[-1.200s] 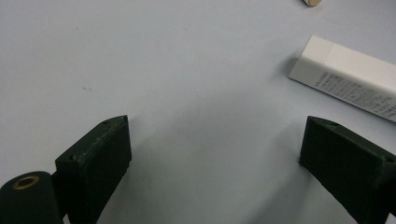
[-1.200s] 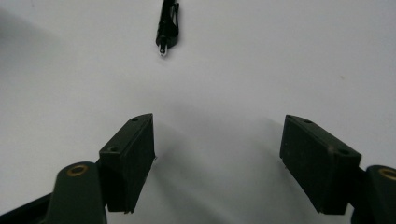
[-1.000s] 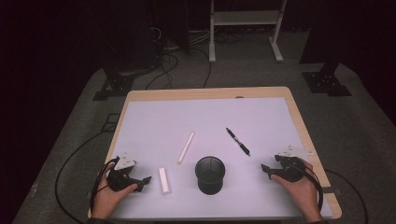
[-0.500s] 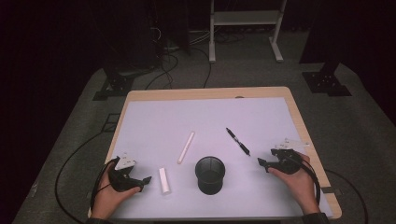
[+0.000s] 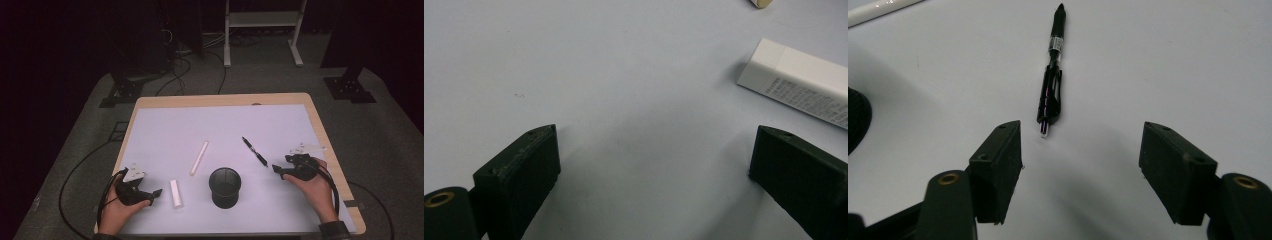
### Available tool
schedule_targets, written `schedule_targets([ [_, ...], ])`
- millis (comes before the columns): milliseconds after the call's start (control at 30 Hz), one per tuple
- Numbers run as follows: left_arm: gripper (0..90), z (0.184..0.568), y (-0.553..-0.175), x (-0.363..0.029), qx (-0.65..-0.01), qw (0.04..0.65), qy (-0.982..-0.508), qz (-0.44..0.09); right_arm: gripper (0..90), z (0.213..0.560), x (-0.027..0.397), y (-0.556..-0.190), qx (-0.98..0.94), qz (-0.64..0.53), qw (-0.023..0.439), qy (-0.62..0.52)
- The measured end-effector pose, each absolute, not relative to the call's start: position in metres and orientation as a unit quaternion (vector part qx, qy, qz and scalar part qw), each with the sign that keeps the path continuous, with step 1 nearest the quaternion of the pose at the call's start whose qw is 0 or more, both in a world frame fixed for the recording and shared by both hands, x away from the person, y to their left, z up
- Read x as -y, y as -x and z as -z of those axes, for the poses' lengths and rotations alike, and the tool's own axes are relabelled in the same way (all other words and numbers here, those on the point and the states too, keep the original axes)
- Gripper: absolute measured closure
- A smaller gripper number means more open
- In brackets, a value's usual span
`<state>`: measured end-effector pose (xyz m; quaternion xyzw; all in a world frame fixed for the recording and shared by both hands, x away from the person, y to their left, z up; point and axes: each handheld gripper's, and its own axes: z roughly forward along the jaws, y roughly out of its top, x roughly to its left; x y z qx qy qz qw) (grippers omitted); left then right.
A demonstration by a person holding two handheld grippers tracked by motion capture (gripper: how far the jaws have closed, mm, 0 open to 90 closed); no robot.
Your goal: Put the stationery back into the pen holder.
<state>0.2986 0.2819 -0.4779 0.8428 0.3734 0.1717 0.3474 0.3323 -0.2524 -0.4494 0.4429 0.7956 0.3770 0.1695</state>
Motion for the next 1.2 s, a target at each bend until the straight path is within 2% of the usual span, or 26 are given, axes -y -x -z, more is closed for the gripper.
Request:
schedule_targets([
  [633,5.0,0.478,-0.299,-0.282,-0.375,0.349,-0.842,-0.169,35.2,0.444,0.235,-0.351,-0.806,-0.377,0.158,-0.428],
  [900,5.0,0.478,-0.299,-0.282,-0.375,0.349,-0.843,-0.168,38.2,0.44,0.231,-0.362,-0.81,-0.373,0.138,-0.432],
  [1200,5.0,0.478,-0.299,-0.282,-0.375,0.349,-0.842,-0.167,40.2,0.435,0.223,-0.374,-0.811,-0.371,0.147,-0.428],
])
